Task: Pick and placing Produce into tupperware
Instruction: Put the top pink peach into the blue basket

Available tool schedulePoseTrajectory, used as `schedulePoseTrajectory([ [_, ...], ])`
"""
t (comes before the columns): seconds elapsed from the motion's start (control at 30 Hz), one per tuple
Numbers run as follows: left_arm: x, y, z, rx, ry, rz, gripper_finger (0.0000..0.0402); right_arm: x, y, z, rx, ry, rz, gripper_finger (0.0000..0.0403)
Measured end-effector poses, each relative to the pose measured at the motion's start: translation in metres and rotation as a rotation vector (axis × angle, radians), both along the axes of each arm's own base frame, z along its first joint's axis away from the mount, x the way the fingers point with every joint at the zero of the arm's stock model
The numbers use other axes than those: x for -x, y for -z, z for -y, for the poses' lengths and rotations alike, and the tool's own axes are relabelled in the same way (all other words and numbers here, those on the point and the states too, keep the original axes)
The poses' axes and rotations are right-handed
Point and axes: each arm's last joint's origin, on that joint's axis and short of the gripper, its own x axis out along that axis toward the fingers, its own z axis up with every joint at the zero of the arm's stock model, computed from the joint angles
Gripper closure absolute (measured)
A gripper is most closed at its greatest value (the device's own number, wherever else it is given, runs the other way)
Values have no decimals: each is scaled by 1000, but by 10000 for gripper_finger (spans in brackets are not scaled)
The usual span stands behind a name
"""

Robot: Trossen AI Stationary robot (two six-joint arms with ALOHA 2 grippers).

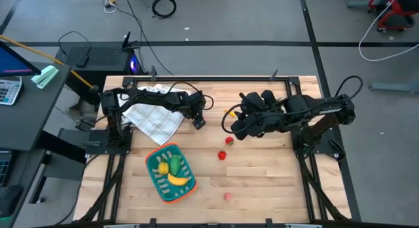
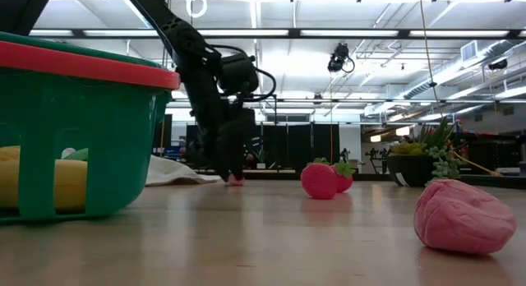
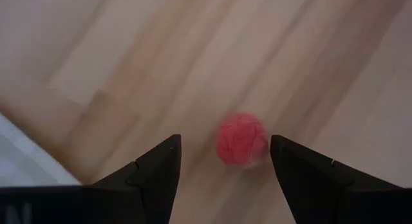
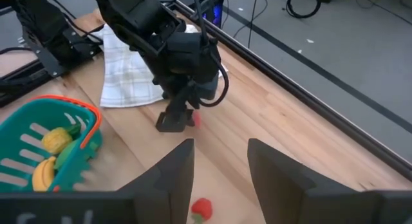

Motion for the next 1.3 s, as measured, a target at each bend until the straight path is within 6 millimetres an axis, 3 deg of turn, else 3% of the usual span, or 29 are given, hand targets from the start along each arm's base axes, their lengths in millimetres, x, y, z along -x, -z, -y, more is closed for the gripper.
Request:
schedulePoseTrajectory([
  [0.53,0,0,-1,-22,6,-6,182,0,0,0,7,-4,-3,248],
  [0.73,0,0,-1,-21,6,-6,244,0,0,0,7,-5,-4,248],
  [0.93,2,-4,0,6,20,0,336,0,0,0,6,-6,-5,248],
  [1.07,8,-17,7,98,56,13,385,0,0,0,6,-6,-5,248],
  [1.3,43,-71,42,186,102,-60,382,0,0,0,17,-18,-14,248],
])
